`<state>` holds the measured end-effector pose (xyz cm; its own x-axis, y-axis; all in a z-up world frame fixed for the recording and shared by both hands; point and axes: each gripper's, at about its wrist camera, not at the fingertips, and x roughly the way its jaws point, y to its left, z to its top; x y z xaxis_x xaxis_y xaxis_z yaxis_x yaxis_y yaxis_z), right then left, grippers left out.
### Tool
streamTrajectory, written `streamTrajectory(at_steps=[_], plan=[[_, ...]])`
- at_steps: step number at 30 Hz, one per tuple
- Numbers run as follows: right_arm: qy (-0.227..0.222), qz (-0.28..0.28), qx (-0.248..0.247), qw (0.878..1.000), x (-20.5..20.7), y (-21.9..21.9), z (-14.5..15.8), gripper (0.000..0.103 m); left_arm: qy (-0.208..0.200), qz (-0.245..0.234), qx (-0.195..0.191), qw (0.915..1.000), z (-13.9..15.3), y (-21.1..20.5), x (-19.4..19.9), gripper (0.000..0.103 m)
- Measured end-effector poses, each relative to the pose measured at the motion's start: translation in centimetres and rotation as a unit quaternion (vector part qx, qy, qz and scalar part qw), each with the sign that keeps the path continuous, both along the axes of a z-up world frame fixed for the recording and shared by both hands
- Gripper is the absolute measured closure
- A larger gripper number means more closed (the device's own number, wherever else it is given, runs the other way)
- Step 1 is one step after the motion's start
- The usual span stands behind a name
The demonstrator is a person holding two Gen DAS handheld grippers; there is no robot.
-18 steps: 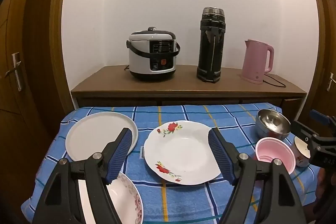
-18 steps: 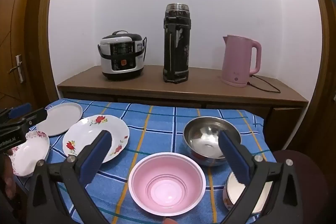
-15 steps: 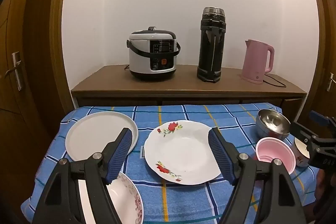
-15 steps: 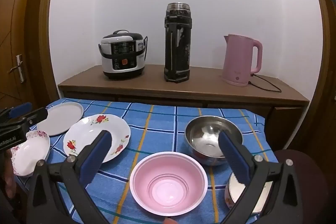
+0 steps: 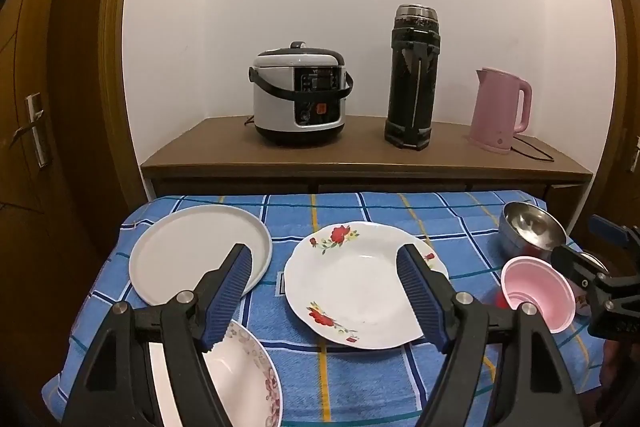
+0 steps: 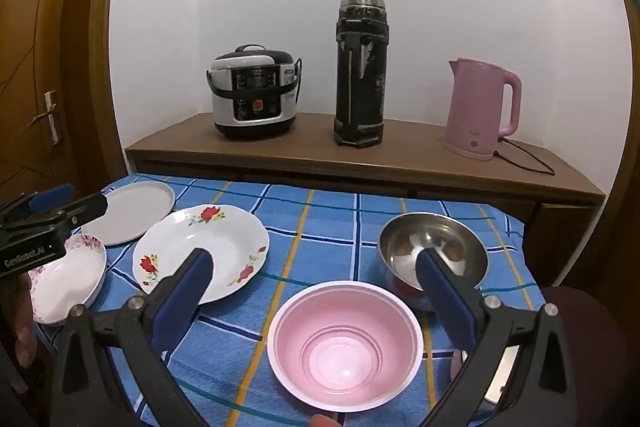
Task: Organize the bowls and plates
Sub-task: 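Move both grippers toward the white bowl with pink floral rim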
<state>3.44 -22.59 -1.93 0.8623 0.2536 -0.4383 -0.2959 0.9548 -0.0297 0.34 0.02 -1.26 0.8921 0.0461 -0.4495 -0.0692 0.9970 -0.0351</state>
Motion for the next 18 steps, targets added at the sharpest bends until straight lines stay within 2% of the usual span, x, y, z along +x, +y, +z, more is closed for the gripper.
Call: streamTrajectory(at_steps=[18], plan=[[0.012, 0.027, -0.007, 1.0, 0.8, 2.3, -0.7, 0.0, 0.014, 0.012, -0.008, 0.9998, -0.2, 1.6, 0.8, 0.026]])
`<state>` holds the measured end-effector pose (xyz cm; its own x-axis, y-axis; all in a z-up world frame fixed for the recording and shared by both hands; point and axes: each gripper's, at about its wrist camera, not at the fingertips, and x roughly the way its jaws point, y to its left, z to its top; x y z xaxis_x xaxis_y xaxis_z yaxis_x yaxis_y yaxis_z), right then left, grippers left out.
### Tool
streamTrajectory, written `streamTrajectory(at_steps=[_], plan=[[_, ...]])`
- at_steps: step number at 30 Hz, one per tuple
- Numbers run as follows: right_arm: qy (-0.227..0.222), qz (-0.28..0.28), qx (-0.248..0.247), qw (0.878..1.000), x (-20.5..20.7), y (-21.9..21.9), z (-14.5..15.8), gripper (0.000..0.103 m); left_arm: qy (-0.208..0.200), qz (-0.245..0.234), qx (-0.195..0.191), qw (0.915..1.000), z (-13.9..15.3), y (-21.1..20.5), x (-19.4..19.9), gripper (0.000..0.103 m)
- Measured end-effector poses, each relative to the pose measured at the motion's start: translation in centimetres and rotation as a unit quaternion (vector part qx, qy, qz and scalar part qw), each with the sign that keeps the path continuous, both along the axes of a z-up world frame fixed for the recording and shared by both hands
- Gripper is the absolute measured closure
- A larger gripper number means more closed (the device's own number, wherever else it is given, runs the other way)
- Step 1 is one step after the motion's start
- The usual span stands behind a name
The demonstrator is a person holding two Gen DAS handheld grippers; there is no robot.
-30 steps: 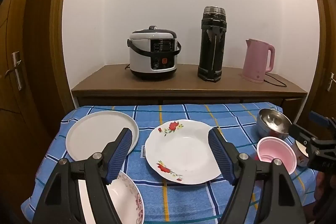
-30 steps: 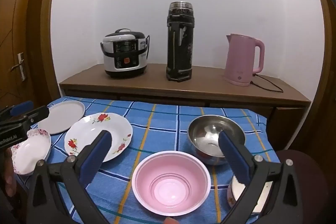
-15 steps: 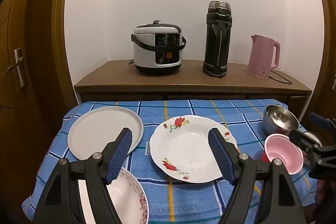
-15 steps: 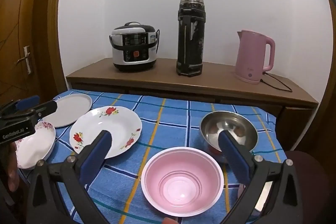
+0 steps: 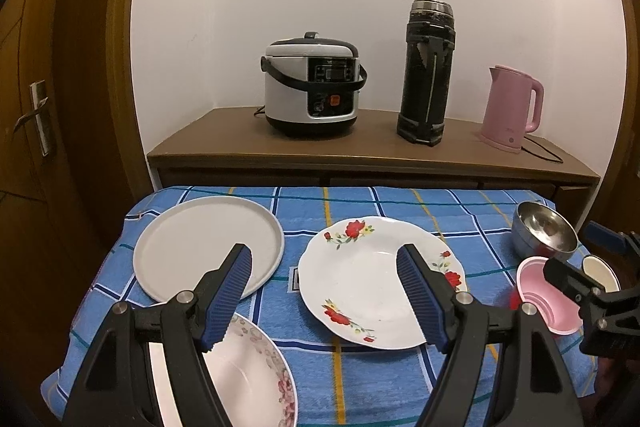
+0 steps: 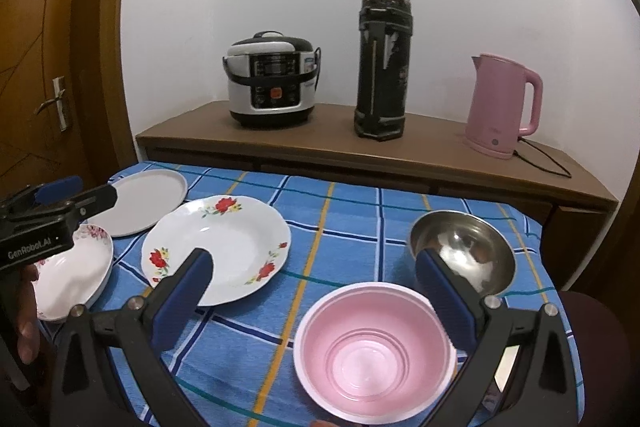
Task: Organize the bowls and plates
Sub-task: 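Move both grippers toward the white bowl with pink floral rim, then close both grippers on the rim of the pink floral bowl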
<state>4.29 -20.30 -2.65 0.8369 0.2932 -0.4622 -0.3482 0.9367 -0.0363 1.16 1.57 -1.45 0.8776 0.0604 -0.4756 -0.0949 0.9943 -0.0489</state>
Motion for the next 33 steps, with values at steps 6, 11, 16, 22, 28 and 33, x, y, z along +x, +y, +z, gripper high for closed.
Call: streamTrajectory(at_steps=[6, 11, 16, 22, 28, 33], plan=[[0.007, 0.009, -0.002, 1.0, 0.3, 1.0, -0.3, 0.0, 0.0, 0.002, -0.003, 1.0, -0.2, 0.4, 0.0, 0.026], [0.014, 0.016, 0.003, 1.0, 0.6, 1.2, -0.4, 0.001, -0.002, 0.004, 0.001, 1.0, -0.3, 0.5, 0.0, 0.026], [0.022, 0.02, 0.006, 1.0, 0.8, 1.5, -0.7, 0.002, -0.001, 0.006, -0.001, 1.0, -0.5, 0.9, 0.1, 0.026], [0.024, 0.034, 0.006, 0.999, 1.0, 2.3, -0.7, 0.002, 0.001, 0.014, -0.001, 0.9999, -0.8, 1.6, 0.1, 0.026], [0.025, 0.065, 0.001, 0.998, 1.0, 4.3, -0.8, 0.008, 0.005, 0.031, -0.003, 0.9995, -1.1, 2.6, -0.2, 0.026], [0.025, 0.089, -0.005, 0.996, 0.8, 5.9, -0.9, 0.01, 0.002, 0.049, -0.01, 0.9988, -1.1, 3.7, -0.5, 0.026]])
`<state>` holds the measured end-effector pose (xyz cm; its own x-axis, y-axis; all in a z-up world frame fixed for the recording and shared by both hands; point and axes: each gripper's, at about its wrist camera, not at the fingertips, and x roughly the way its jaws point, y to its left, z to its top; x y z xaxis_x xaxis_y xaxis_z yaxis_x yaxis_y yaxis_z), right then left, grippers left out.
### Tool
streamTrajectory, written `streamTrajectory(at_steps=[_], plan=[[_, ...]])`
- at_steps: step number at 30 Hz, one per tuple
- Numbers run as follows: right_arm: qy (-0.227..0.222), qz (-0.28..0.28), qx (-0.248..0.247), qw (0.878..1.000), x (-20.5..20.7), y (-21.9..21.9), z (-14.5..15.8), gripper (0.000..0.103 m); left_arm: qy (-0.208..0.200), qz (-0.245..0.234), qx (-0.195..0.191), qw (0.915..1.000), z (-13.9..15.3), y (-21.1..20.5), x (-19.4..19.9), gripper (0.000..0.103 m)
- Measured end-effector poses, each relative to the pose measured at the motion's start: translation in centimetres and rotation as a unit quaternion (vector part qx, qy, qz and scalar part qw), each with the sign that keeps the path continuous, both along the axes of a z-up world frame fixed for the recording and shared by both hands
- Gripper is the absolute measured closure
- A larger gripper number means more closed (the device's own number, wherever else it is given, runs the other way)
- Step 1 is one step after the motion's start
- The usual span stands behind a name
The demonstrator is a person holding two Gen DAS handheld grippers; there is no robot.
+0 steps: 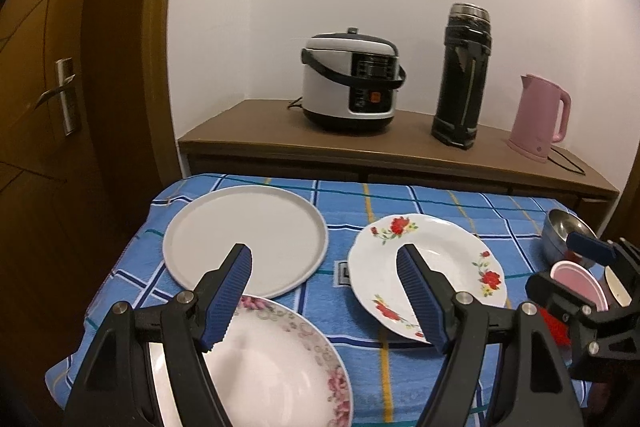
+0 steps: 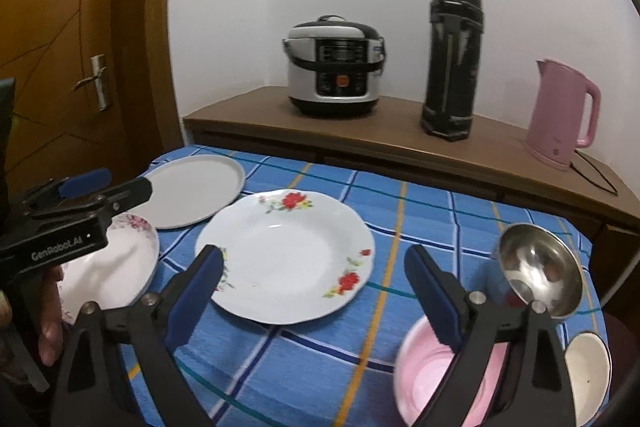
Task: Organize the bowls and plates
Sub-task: 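Close both grippers on the rim of the pink floral bowl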
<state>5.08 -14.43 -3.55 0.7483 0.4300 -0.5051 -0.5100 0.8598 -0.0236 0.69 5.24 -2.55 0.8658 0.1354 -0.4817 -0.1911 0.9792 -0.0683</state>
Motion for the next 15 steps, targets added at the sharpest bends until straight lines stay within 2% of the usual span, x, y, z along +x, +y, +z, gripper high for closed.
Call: streamTrajectory(at_steps=[5, 12, 15], plan=[[-0.001, 0.016, -0.001, 1.0, -0.2, 1.2, 0.1, 0.013, -0.002, 0.004, 0.002, 1.0, 0.0, 0.4, -0.3, 0.026], [0.014, 0.057, -0.009, 0.998, -0.4, 4.0, -0.4, 0.029, 0.007, 0.027, 0.008, 0.9996, -0.3, 1.7, -0.5, 0.026], [0.017, 0.074, -0.013, 0.997, -0.6, 5.2, -0.6, 0.032, 0.006, 0.043, 0.015, 0.9989, -0.3, 2.5, -0.9, 0.026]])
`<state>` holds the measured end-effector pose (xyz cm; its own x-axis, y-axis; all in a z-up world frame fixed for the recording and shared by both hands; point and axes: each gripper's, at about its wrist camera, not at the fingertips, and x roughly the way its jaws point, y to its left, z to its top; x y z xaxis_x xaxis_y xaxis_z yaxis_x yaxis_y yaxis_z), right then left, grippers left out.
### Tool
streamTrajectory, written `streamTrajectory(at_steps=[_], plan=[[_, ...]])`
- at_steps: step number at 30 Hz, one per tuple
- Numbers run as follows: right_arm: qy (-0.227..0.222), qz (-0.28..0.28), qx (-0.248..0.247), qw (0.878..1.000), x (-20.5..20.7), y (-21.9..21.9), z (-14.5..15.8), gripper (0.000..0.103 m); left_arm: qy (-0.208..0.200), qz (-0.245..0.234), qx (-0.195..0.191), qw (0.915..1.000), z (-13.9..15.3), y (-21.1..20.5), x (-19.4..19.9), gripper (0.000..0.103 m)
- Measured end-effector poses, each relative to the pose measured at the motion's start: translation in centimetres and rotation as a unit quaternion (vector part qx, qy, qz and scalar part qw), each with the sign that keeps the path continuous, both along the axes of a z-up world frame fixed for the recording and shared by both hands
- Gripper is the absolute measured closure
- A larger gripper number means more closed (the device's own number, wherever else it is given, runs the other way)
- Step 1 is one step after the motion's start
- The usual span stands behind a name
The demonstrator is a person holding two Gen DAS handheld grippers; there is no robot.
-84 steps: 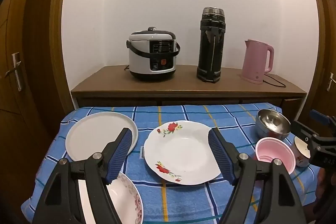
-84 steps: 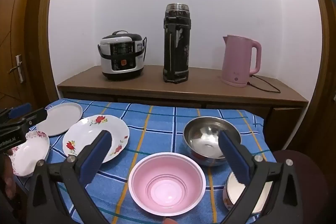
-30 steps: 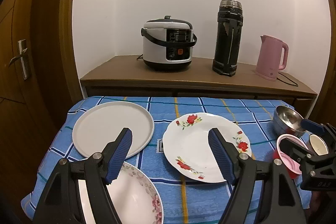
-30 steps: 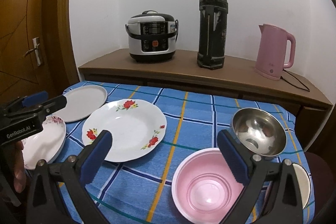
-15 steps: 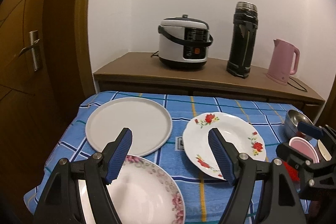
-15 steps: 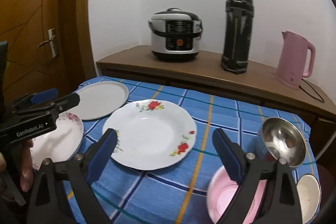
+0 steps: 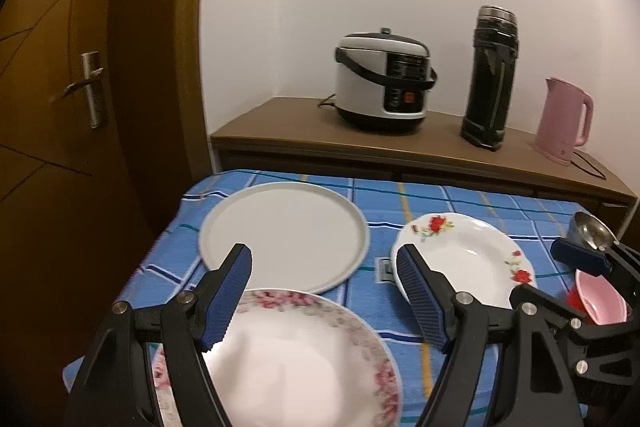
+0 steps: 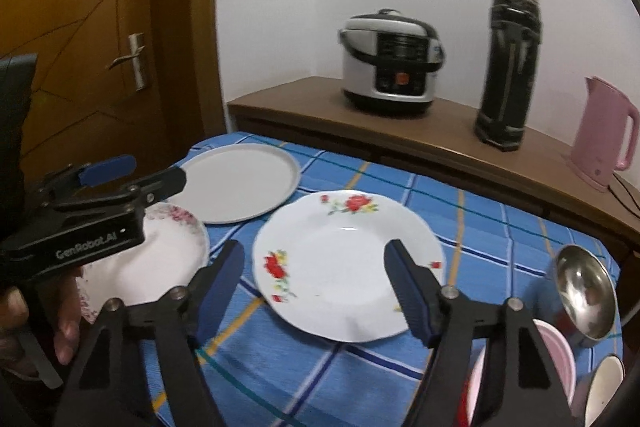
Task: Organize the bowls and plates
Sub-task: 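Close both grippers on the rim of the pink floral bowl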
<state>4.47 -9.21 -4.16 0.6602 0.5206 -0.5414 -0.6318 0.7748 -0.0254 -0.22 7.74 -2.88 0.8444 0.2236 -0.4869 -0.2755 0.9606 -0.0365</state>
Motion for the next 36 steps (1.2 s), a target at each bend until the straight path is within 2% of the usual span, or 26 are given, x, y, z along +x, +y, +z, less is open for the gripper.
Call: streamTrajectory(at_steps=[8, 16, 24, 30, 32, 35, 36], plan=[[0.017, 0.037, -0.002, 0.999, -0.3, 2.6, -1.2, 0.034, 0.014, 0.035, 0.009, 0.9992, -0.5, 2.3, -1.2, 0.026], [0.039, 0.074, -0.02, 0.996, -0.6, 5.2, -2.5, 0.046, 0.031, 0.08, 0.017, 0.9961, -1.8, 5.4, -3.3, 0.026], [0.064, 0.092, -0.043, 0.993, -0.2, 6.7, -4.3, 0.055, 0.056, 0.125, 0.0, 0.9905, -4.2, 8.6, -6.1, 0.026], [0.073, 0.11, -0.057, 0.99, -0.2, 7.8, -5.1, 0.062, 0.061, 0.121, -0.018, 0.9906, -5.3, 8.9, -6.8, 0.026], [0.076, 0.111, -0.063, 0.989, -0.2, 8.1, -5.3, 0.064, 0.058, 0.116, -0.023, 0.9912, -5.5, 8.9, -6.9, 0.034], [0.084, 0.11, -0.076, 0.987, 0.0, 8.4, -5.9, 0.071, 0.065, 0.112, -0.033, 0.9911, -6.0, 9.0, -6.6, 0.052], [0.088, 0.11, -0.078, 0.987, 0.1, 8.4, -6.1, 0.073, 0.068, 0.11, -0.039, 0.9909, -6.2, 9.1, -6.5, 0.054]])
